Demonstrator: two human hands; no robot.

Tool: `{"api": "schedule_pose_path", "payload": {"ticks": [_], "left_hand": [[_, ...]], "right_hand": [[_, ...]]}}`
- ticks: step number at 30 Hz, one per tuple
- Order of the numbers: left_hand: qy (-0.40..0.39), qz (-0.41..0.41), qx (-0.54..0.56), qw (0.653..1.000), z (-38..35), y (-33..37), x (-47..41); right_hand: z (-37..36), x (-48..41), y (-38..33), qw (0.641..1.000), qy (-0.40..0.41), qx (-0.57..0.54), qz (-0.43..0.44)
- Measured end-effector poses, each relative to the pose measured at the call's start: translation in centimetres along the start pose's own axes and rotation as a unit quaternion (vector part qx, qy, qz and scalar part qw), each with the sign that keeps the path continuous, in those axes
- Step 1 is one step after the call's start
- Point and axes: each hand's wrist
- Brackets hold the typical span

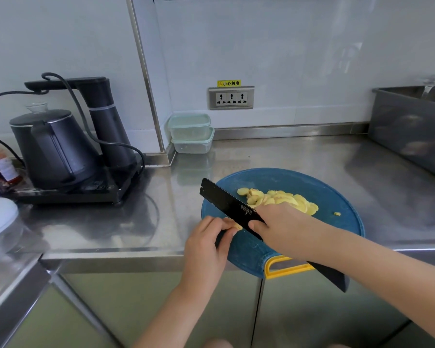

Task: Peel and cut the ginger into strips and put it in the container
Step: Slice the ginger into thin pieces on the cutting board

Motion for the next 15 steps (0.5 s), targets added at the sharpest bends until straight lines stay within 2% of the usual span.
{"api": "schedule_pose_path", "payload": {"ticks": [15], "left_hand": [[0.025, 0.001, 0.024, 0.999, -0.36, -0.18, 0.06]], "right_hand": [[-0.21, -0.93, -0.89, 0.998, -0.027, 0.044, -0.022]]}}
Point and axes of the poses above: each hand's wrist, its own x-axis away from the middle knuckle, its own z-axis out of the back of the hand, y = z × x, and after that the axes turned 7 degrees about -y, right-handed
